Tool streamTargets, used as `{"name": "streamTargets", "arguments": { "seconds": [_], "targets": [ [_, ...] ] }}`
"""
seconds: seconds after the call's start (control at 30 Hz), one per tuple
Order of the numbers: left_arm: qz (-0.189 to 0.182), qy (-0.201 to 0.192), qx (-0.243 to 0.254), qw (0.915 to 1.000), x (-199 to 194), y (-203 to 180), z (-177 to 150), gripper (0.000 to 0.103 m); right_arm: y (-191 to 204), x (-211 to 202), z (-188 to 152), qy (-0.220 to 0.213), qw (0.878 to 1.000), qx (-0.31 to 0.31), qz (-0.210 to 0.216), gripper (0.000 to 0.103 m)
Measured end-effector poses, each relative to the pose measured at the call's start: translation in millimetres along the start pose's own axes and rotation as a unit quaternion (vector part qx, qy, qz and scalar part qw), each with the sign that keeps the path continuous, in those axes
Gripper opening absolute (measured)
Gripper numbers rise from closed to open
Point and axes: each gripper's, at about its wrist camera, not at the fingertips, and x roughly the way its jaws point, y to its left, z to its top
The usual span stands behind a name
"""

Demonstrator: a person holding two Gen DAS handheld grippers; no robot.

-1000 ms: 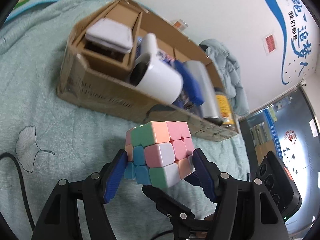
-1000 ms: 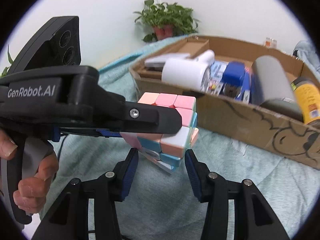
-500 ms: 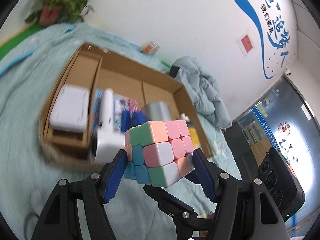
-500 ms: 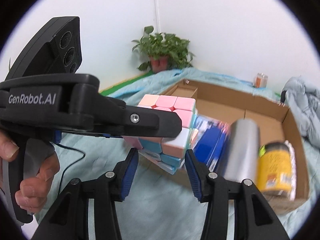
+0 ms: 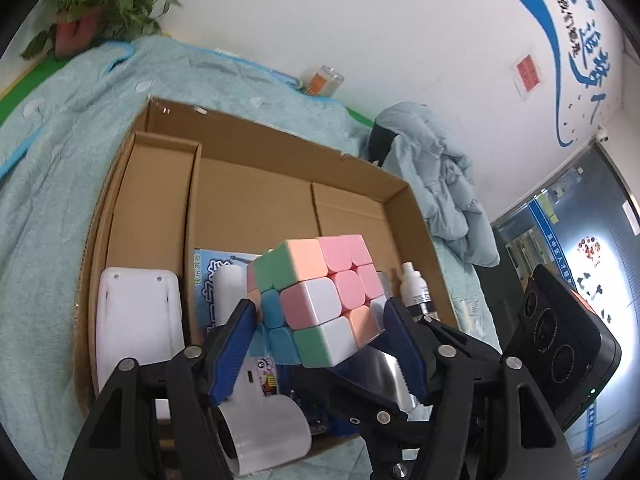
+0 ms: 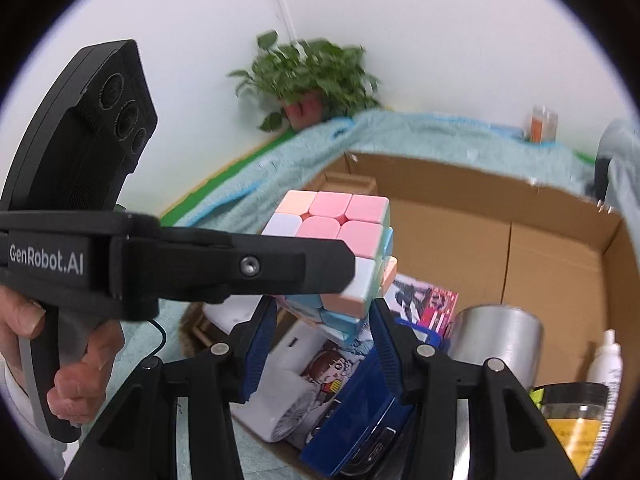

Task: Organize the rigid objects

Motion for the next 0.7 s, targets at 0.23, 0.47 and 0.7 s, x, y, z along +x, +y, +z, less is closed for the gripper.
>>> {"name": "streamTargets", "arguments": {
  "seconds": [0.23, 0.47, 0.7],
  "targets": [
    [0.0, 0.018, -0.012, 0.9998, 21, 21, -8, 0.042, -20, 19, -11, 0.031, 0.998, 0.055, 0.014, 0.047],
    [0.097, -0.082, 0.065, 0.9898, -32, -8, -55, 0.081, -12, -54, -44, -0.043, 0.995, 0.054, -0.074, 0.081],
    [0.21, -0.182, 0.148, 0.9492, -54, -58, -145, 0.103, -12, -101, -119, -0.076, 0.98, 0.078, -0.168, 0.086]
  ]
}}
